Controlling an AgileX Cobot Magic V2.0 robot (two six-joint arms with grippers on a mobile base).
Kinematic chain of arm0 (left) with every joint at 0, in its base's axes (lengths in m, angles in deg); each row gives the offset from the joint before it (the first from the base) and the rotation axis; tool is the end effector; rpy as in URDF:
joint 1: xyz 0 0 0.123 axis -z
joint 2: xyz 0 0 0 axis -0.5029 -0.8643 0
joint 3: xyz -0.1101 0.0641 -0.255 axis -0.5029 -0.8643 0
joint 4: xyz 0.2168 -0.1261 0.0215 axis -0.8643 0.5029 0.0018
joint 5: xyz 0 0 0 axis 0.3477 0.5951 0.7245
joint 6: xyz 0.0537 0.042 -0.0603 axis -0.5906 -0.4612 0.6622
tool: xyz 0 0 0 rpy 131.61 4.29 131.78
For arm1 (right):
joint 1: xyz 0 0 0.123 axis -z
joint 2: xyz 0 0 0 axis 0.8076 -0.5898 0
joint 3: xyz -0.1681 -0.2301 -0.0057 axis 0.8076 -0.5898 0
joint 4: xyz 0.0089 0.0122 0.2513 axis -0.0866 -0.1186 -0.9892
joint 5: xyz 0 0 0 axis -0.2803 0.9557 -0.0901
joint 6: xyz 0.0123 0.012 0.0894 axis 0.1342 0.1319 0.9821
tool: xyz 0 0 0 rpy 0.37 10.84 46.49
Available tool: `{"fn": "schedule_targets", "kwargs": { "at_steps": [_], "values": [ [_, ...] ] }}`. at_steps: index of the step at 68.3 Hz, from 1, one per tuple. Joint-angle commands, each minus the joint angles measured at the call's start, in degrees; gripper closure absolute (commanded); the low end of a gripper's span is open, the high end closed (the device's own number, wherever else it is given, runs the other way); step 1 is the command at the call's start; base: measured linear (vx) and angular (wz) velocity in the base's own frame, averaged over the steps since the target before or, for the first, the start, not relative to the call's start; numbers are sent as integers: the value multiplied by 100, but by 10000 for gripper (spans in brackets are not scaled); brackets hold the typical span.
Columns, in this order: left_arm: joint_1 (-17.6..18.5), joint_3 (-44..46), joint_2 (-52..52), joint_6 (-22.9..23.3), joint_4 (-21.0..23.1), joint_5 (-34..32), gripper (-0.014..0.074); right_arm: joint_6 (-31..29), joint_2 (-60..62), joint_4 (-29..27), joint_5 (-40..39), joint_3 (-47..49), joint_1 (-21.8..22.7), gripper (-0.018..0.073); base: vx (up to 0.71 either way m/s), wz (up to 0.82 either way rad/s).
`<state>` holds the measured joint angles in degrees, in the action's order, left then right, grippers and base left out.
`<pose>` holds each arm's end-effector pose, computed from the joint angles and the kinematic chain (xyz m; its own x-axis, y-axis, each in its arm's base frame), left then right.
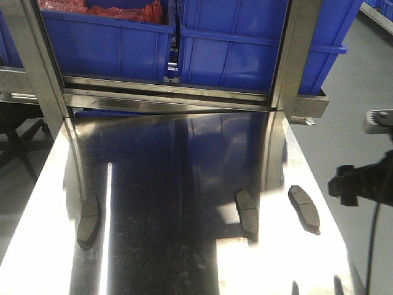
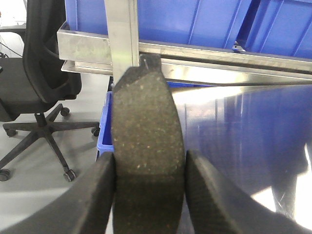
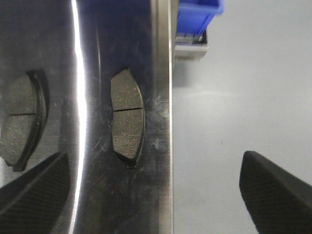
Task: Move and align brake pads A on conveyor
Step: 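Lower the right gripper onto the brake pad farthest along the table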
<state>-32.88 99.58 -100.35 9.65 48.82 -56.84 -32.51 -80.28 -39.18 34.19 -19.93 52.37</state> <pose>0.1097 0.0041 0.2844 -0.3027 -0.0646 -0.9509 -0.0507 0.9974 -0.0516 0.2420 0.0076 0.2683 -0.8252 -0.0368 -0.5637 -0.0468 0.9989 0.0032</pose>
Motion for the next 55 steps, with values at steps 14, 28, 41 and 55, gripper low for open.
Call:
{"fn": "schedule_targets", "kwargs": {
  "at_steps": [14,28,41,55],
  "values": [
    [-6,158,-18,9,54,-532,493,-564,-1812,-176,-178,1008,-248,-17,0,0],
    [-6,158,-18,9,54,-532,493,-559,-2500,-180,-374,1283,-396,-17,0,0],
    [-6,158,-18,9,54,-532,493,-564,-2803,-181,-459,1298,-368,-17,0,0],
    [-6,158,-18,9,54,-532,493,-564,-3002,-181,-501,1298,-368,-17,0,0]
  ]
}}
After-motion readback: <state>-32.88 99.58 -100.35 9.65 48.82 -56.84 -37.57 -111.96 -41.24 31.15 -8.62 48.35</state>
